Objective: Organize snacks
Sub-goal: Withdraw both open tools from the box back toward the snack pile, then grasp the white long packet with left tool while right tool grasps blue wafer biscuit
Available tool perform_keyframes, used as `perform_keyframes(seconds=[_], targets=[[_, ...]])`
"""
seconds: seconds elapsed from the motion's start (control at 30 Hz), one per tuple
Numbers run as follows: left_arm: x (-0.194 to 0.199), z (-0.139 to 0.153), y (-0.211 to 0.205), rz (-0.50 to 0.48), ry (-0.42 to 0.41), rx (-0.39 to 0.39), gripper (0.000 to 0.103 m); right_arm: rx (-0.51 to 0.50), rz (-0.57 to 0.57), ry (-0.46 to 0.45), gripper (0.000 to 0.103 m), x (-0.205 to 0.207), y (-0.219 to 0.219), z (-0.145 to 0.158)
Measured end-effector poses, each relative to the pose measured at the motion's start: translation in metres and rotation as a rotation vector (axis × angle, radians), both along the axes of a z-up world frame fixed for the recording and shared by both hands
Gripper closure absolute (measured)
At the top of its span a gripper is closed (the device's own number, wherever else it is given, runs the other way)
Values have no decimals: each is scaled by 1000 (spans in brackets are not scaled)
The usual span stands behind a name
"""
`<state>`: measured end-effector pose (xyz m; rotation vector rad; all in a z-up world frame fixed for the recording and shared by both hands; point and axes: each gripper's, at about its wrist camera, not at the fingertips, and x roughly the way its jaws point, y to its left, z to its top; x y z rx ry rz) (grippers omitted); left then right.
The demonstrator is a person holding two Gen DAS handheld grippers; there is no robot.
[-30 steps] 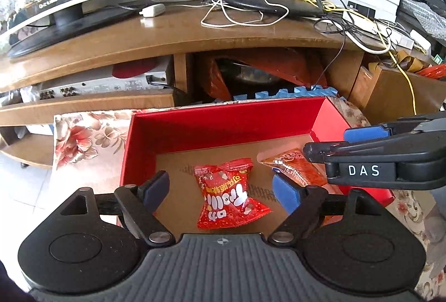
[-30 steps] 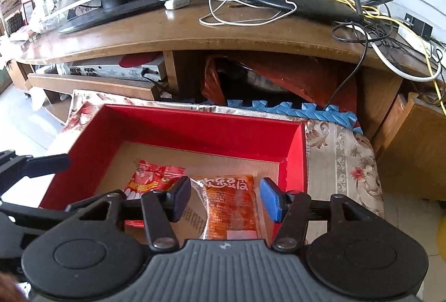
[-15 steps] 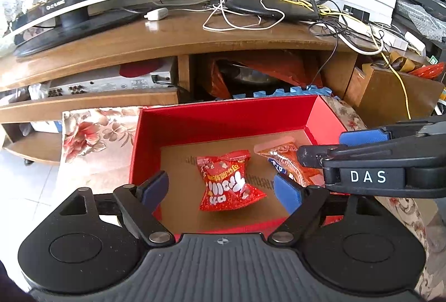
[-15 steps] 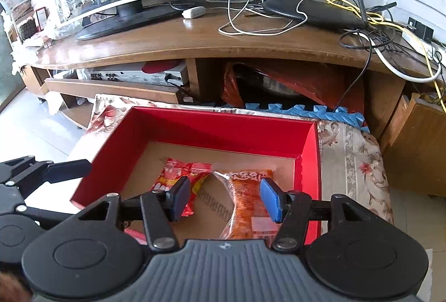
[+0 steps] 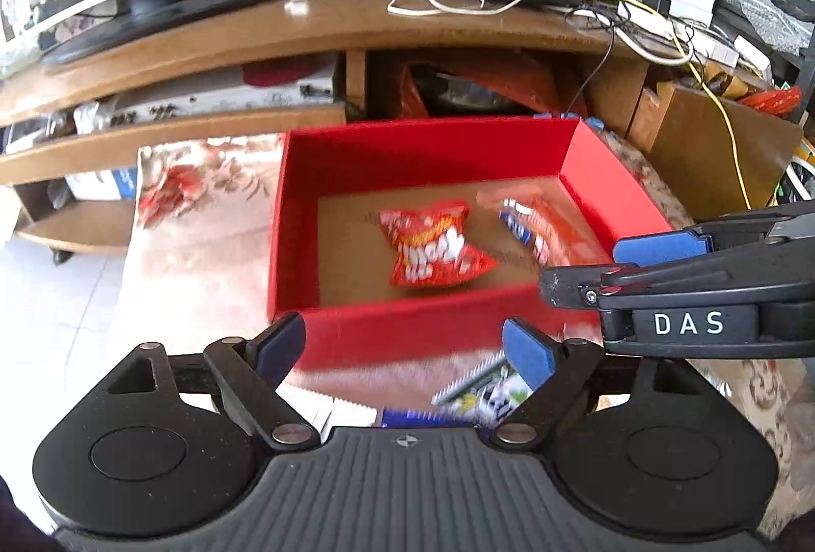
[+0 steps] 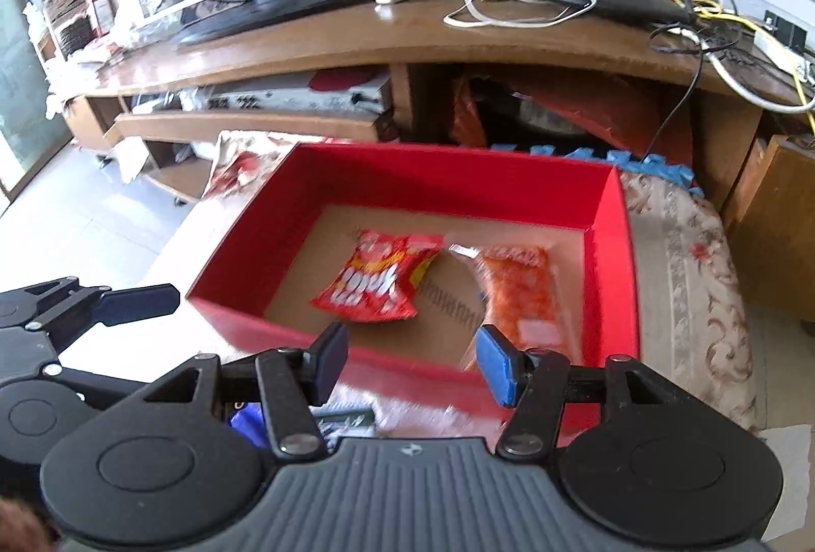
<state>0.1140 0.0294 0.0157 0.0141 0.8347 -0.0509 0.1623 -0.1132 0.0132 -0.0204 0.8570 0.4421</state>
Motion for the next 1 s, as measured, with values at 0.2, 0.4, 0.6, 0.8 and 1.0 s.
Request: perform_keyframes(seconds=[0.2,0.4,0.6,0.8,1.0], targets=[[-18,-9,16,21,48,-14,13,-12,54,22,51,-17,11,-9],[-31,-15,36,60,71,-7,11,6,89,82,47,-22,20,-17],[-38,-15,62,111,66,-39,11,37,84,197,46,-28,23,-34],[-43,-10,79,132,53,-90,11,95,67,314,46,-44,37,-50],[-49,-6,92,146,36,-127,11,132,-29,383,45,-41,60,-58]])
